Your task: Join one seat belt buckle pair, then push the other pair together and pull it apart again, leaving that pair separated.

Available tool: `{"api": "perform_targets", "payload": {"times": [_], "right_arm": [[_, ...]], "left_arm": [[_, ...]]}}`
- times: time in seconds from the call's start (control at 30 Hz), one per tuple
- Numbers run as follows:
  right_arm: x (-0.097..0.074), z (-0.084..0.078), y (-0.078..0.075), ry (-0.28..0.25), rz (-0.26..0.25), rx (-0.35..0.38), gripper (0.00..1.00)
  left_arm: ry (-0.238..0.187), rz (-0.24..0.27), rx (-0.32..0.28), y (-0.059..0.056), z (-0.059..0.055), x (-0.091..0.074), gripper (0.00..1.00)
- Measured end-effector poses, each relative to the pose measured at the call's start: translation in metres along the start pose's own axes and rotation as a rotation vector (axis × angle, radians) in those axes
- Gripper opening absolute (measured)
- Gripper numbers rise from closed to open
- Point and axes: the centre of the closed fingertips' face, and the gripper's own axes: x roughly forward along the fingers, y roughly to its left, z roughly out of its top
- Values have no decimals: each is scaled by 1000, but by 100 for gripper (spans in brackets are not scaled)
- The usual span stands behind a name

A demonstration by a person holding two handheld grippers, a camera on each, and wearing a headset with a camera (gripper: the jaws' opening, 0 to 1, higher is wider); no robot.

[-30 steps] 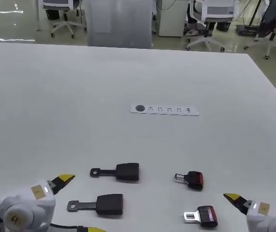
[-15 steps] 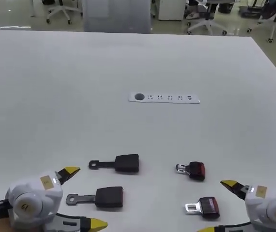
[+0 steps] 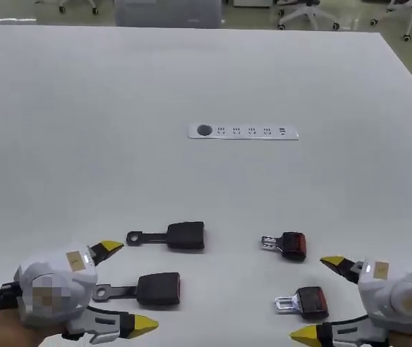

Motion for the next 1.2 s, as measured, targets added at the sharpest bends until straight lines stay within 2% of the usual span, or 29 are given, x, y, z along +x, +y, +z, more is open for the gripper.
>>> {"api": "perform_targets", "payload": {"times": [0.13, 0.43, 0.7, 0.8, 1.0, 1.1, 1.2], "right_arm": [[2, -3, -2, 15, 21, -9, 89], [6, -11, -2, 45, 68, -23, 85], [9, -17, -3, 76, 116, -45, 77], [9, -22, -2, 100, 144, -62, 72], [9, -27, -1, 126, 180, -90, 66], [9, -31, 0, 140, 196, -99, 64], [8, -32, 1, 149, 208, -114, 60]], "left_arm": [[25, -26, 24, -1, -4, 9, 89], [51, -74, 55, 0, -9, 27, 85], [101, -115, 109, 0, -20, 41, 79], [111, -137, 119, -1, -23, 46, 74], [132, -157, 129, -1, -32, 55, 68], [168, -179, 150, -4, -41, 58, 63], [172, -192, 144, -5, -44, 58, 60]]}}
